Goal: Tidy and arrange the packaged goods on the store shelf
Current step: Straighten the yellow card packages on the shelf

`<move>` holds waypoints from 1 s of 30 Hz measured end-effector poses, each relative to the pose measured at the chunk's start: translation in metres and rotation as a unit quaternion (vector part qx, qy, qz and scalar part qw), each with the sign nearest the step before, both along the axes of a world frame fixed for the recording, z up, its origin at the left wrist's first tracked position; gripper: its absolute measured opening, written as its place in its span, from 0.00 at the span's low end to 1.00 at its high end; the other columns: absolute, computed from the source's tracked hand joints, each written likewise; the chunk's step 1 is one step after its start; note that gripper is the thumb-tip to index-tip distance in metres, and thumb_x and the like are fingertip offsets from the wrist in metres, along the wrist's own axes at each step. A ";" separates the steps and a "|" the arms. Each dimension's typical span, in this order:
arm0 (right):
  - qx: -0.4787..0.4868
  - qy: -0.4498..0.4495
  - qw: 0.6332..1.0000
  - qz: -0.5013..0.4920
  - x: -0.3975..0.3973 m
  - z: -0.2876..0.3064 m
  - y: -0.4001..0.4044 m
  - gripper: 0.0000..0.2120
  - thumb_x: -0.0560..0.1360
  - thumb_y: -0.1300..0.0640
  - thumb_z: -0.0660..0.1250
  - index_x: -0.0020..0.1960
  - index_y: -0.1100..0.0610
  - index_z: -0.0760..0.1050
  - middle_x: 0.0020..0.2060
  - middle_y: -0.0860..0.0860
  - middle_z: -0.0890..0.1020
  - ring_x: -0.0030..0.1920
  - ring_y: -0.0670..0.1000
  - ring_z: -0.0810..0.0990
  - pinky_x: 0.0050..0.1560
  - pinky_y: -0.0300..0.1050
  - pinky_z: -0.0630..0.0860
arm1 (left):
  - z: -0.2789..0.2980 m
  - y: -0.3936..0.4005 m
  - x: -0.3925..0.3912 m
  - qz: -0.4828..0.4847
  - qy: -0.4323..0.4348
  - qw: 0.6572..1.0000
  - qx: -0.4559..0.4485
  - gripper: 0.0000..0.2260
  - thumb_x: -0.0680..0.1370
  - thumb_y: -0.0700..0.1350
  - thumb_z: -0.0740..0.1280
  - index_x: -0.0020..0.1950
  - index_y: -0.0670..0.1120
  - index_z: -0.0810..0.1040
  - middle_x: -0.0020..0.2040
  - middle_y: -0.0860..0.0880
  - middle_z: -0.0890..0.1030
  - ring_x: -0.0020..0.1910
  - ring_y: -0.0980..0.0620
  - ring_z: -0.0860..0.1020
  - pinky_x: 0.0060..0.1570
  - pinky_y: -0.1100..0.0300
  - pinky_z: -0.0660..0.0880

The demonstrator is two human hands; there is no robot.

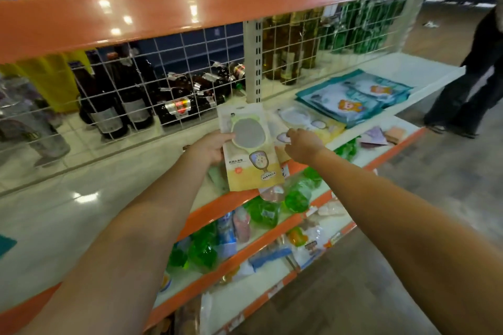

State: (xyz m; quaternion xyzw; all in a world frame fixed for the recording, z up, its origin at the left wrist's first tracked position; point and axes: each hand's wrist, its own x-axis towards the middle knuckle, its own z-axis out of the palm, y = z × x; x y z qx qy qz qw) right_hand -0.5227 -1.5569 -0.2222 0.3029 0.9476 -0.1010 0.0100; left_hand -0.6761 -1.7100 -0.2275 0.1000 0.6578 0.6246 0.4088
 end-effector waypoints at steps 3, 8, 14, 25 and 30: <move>-0.007 0.010 1.000 -0.021 0.002 0.000 0.020 0.20 0.80 0.57 0.57 0.70 0.61 0.65 0.66 0.60 0.72 0.65 0.60 0.72 0.61 0.50 0.71 | 0.004 0.026 0.000 -0.018 0.002 1.000 -0.015 0.15 0.82 0.37 0.58 0.68 0.42 0.70 0.29 0.46 0.83 0.26 0.51 0.82 0.29 0.55 0.79; -0.002 0.030 0.998 -0.048 -0.004 0.005 0.050 0.19 0.78 0.60 0.57 0.68 0.63 0.67 0.63 0.62 0.74 0.63 0.61 0.74 0.58 0.49 0.72 | 0.005 0.071 -0.012 -0.064 0.000 0.998 -0.013 0.18 0.82 0.36 0.57 0.72 0.40 0.66 0.28 0.46 0.83 0.26 0.50 0.82 0.39 0.51 0.79; 0.020 0.038 0.996 -0.082 -0.023 0.018 0.090 0.16 0.78 0.61 0.57 0.65 0.64 0.69 0.61 0.62 0.76 0.61 0.61 0.75 0.54 0.48 0.73 | 0.017 0.117 -0.025 -0.103 0.022 0.994 0.001 0.18 0.81 0.34 0.57 0.72 0.37 0.66 0.26 0.48 0.82 0.24 0.54 0.81 0.24 0.61 0.77; 0.007 0.011 0.995 -0.098 -0.035 0.007 0.151 0.16 0.77 0.59 0.60 0.64 0.62 0.70 0.58 0.61 0.77 0.57 0.60 0.76 0.52 0.48 0.73 | -0.004 0.183 -0.035 -0.068 -0.010 0.996 -0.060 0.17 0.81 0.36 0.59 0.71 0.39 0.68 0.30 0.45 0.83 0.27 0.52 0.82 0.26 0.61 0.78; 0.015 0.016 0.997 -0.072 -0.039 0.008 0.186 0.16 0.79 0.59 0.57 0.65 0.62 0.70 0.61 0.60 0.77 0.59 0.59 0.76 0.51 0.46 0.72 | -0.010 0.206 -0.022 -0.016 -0.010 0.997 -0.073 0.18 0.81 0.35 0.58 0.71 0.38 0.67 0.52 0.38 0.80 0.50 0.42 0.79 0.49 0.56 0.76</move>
